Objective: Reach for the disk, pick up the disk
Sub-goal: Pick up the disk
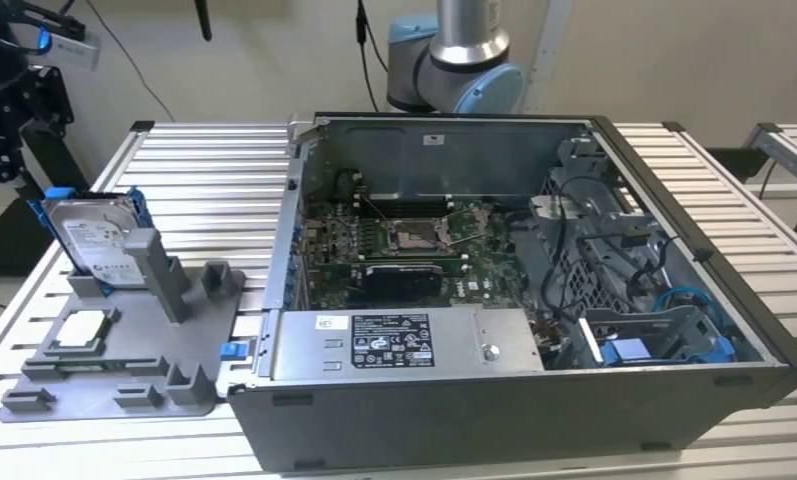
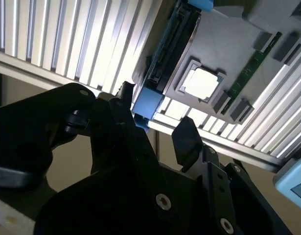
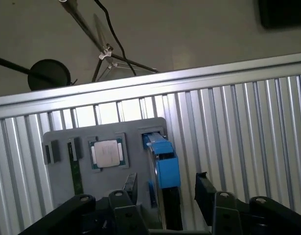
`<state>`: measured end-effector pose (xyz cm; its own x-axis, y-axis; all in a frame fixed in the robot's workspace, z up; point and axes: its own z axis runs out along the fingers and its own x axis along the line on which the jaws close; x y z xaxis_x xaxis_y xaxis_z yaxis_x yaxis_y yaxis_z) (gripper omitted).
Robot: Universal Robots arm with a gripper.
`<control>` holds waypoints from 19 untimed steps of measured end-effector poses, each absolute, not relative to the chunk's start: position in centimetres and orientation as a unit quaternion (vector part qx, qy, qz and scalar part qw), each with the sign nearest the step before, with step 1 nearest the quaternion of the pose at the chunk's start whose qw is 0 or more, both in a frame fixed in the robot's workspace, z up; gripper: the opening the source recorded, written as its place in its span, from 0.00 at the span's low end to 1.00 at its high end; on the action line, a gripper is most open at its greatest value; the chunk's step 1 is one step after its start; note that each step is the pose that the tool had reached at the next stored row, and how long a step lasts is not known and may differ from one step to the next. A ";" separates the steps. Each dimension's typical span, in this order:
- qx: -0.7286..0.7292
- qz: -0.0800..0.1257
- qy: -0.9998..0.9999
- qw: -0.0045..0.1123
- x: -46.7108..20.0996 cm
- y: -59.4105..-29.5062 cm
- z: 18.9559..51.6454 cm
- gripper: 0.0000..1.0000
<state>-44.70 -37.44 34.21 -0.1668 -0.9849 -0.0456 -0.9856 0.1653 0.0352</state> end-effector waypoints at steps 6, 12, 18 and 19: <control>-0.651 0.028 0.759 0.006 -44.7 -37.4 33.2 1.00; -0.659 0.028 0.752 0.006 -44.7 -37.4 32.2 1.00; -0.667 0.028 0.745 0.005 -44.7 -37.4 31.3 1.00; -0.668 0.028 0.743 0.005 -44.7 -37.4 31.2 1.00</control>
<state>-44.70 -37.43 31.18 -0.1068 -0.9932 -0.0460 -0.9938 0.1052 0.0351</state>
